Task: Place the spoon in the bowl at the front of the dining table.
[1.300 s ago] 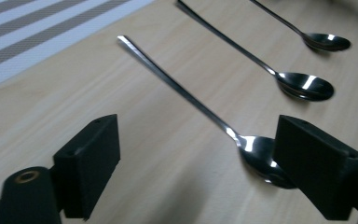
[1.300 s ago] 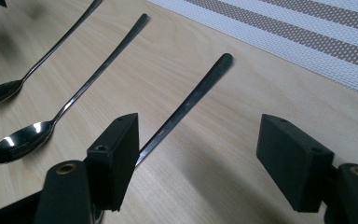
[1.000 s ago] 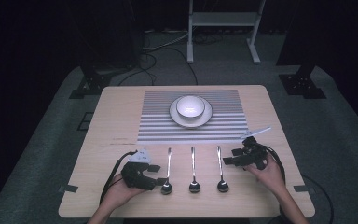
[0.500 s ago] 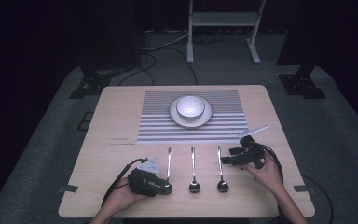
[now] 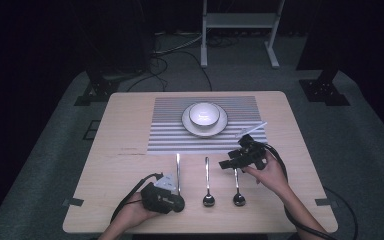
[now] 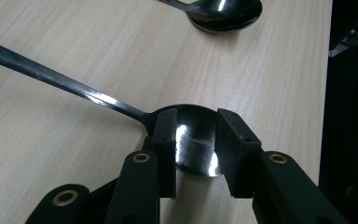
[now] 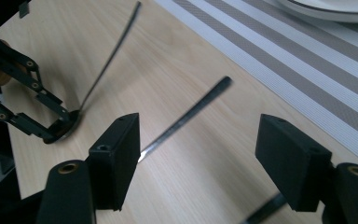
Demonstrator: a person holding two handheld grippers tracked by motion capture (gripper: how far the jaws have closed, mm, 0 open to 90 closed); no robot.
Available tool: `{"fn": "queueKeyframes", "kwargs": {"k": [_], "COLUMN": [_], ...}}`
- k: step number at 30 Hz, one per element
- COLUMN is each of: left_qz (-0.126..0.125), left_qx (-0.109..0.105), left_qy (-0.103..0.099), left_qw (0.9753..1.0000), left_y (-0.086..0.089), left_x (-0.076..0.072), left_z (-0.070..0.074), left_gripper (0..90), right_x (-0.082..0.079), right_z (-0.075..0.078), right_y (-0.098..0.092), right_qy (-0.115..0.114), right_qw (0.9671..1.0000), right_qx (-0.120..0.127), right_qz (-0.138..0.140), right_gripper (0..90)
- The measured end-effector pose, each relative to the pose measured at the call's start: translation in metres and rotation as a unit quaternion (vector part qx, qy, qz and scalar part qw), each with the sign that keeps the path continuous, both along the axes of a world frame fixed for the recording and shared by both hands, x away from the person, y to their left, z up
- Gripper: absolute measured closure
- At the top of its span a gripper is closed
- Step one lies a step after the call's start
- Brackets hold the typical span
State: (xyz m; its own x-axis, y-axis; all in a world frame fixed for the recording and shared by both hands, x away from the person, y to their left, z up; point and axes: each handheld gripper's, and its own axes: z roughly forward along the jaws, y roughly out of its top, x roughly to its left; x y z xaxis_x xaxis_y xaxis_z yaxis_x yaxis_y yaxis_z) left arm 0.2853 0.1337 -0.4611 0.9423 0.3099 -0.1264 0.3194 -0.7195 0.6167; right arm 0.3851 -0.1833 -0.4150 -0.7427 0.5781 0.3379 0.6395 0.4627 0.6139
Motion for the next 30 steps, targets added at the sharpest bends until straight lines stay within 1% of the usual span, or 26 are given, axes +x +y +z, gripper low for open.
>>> {"fn": "queueKeyframes", "kwargs": {"k": [4,5,6,9,13,14,15,16,17,25,30], "left_qz": [0.000,-0.001,-0.001,-0.003,-0.002,-0.002,-0.003,-0.003,-0.001,-0.001,-0.002], "left_qx": [-0.001,-0.001,-0.001,0.000,-0.002,-0.003,-0.001,-0.001,-0.004,-0.003,-0.003], "left_qy": [-0.003,-0.004,-0.004,-0.005,-0.005,-0.004,-0.005,-0.005,-0.005,-0.008,-0.008], "left_qw": [1.0000,1.0000,1.0000,1.0000,1.0000,1.0000,1.0000,1.0000,1.0000,1.0000,1.0000], "left_y": [0.000,0.000,0.000,0.000,0.001,0.001,0.001,0.001,0.001,0.001,0.001], "left_x": [0.000,0.000,0.000,0.001,0.002,0.002,0.003,0.003,0.003,0.003,0.003], "left_z": [0.000,0.000,0.000,0.000,-0.001,-0.001,0.000,0.000,-0.001,-0.001,-0.001], "left_gripper": [69.1,69.1,69.1,69.1,69.1,69.1,69.1,69.1,69.1,69.1,69.1], "right_x": [0.006,0.009,0.009,0.013,0.018,0.021,0.021,0.023,0.023,0.029,0.035], "right_z": [0.008,0.011,0.011,0.016,0.019,0.020,0.020,0.020,0.020,0.019,0.017], "right_y": [0.021,0.031,0.031,0.044,0.061,0.068,0.068,0.075,0.075,0.102,0.116], "right_qy": [0.007,0.008,0.008,0.015,0.021,0.023,0.023,0.024,0.024,0.026,0.030], "right_qw": [0.9997,0.9994,0.9994,0.9988,0.9978,0.9973,0.9973,0.9968,0.9968,0.9942,0.9932], "right_qx": [-0.012,-0.017,-0.017,-0.020,-0.030,-0.035,-0.035,-0.040,-0.040,-0.061,-0.065], "right_qz": [0.020,0.029,0.029,0.041,0.056,0.060,0.060,0.066,0.066,0.084,0.092], "right_gripper": [28.9,28.8,28.8,28.7,28.7,28.7,28.7,28.7,28.7,28.6,28.6]}}
